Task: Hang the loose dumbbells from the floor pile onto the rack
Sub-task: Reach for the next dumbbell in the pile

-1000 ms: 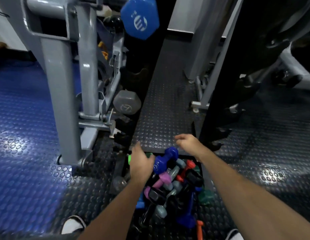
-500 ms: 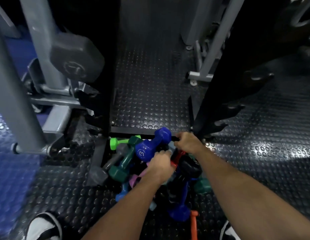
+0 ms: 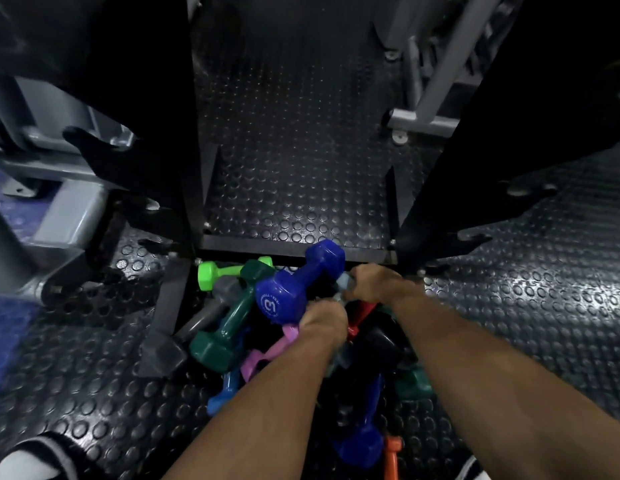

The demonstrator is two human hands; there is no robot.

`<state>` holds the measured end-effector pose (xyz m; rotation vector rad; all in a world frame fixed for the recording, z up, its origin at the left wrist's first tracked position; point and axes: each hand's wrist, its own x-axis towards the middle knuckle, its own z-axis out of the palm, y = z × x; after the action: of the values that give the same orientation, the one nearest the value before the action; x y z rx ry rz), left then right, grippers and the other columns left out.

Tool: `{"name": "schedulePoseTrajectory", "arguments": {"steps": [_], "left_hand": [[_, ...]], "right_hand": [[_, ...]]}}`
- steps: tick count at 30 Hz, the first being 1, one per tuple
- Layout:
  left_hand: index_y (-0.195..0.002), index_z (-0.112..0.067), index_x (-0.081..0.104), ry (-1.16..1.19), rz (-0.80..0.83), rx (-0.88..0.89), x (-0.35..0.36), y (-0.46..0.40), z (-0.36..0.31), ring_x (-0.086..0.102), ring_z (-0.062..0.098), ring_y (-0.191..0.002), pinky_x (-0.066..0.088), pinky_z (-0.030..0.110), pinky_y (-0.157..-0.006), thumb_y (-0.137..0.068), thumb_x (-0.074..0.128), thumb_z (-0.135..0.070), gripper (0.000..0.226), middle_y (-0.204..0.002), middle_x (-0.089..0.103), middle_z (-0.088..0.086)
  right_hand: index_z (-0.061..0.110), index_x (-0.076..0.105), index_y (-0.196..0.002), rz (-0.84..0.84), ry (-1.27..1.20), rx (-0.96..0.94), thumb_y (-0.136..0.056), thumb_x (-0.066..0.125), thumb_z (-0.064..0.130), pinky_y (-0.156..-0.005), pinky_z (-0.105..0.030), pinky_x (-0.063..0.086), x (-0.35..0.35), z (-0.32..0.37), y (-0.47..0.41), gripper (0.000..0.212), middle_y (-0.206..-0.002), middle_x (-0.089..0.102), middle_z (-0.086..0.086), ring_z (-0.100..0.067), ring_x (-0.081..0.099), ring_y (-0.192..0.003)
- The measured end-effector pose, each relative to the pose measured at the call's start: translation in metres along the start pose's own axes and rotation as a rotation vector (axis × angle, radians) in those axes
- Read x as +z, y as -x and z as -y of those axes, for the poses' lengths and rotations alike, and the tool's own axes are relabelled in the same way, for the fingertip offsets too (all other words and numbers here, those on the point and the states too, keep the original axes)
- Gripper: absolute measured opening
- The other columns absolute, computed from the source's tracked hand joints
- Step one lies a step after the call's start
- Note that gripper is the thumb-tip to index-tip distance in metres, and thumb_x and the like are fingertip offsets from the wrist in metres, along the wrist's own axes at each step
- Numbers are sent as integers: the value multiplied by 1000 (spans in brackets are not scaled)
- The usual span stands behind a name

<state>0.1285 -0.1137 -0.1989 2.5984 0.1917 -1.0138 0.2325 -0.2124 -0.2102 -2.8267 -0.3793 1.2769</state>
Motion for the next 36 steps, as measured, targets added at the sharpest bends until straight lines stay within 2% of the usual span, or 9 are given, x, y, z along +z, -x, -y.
{"name": "schedulePoseTrajectory", "arguments": {"steps": [3, 5, 7, 9, 13, 19, 26, 32, 36], "left_hand": [[-138, -5, 53, 101, 63, -1, 0, -10, 4, 65, 21, -102, 56, 29, -90, -101, 53, -8, 36, -117, 63, 12], [-139, -2, 55, 238, 14, 46, 2, -17, 6, 63, 0, -66, 50, 8, -57, -105, 48, -11, 36, -88, 61, -1], [-137, 4, 57, 297, -4, 56, -1, -17, 6, 53, -4, -40, 35, 5, -37, -108, 44, -11, 35, -71, 51, -7], [-134, 1, 59, 215, -15, 49, 0, -22, 9, 53, 1, -50, 40, 9, -44, -107, 45, -11, 32, -73, 49, -5], [-129, -7, 54, 148, 18, -66, 3, -21, 8, 63, 21, -99, 53, 31, -85, -104, 48, -13, 27, -113, 61, 9], [-128, -7, 54, 68, -51, 20, 13, -12, 12, 64, 28, -103, 45, 34, -77, -98, 52, -6, 30, -117, 65, 13], [-128, -12, 51, -8, -134, 120, 9, 12, 20, 65, 37, -109, 46, 46, -102, -95, 62, -22, 36, -115, 70, 13], [-127, -20, 47, 104, -148, 125, 12, 26, 26, 63, 38, -108, 55, 51, -91, -92, 64, -27, 40, -109, 70, 11], [-128, -23, 43, 219, -182, 149, 6, 38, 33, 67, 35, -102, 57, 48, -84, -90, 62, -26, 43, -108, 70, 10]], "right_hand": [[19, 66, -105, -17, 76, -13, -82, 73, 62, -72, -30, 47, 6, -1, -10, 49, -100, 70, -3, -17, 65, -86], [17, 65, -106, -34, 102, -24, -81, 73, 65, -74, -31, 48, 8, 0, -14, 55, -99, 69, -3, -18, 64, -87], [16, 65, -107, -63, 108, -33, -80, 75, 63, -74, -31, 48, 9, -1, -16, 55, -96, 67, 0, -18, 64, -87], [17, 66, -105, -98, 91, -40, -81, 75, 61, -74, -32, 51, 11, -3, -17, 51, -95, 68, 1, -17, 65, -86], [17, 67, -101, -164, 88, -60, -82, 75, 59, -73, -32, 53, 13, -4, -9, 46, -92, 69, 0, -19, 67, -85], [18, 63, -97, -270, 196, -124, -77, 76, 57, -68, -28, 51, 3, -10, 26, 46, -83, 64, 3, -18, 67, -81], [21, 44, -105, -176, -240, -156, -66, 88, 36, -68, -27, 51, 1, -11, 59, 61, -98, 66, 1, -16, 65, -87], [24, 41, -112, -157, -345, -129, -58, 89, 31, -66, -20, 44, -1, -1, 86, 73, -98, 58, 4, -9, 58, -86], [20, 48, -122, -247, -134, -130, -54, 88, 46, -87, -33, 52, -1, 20, 104, 83, -116, 46, -3, -22, 52, -105]]}}
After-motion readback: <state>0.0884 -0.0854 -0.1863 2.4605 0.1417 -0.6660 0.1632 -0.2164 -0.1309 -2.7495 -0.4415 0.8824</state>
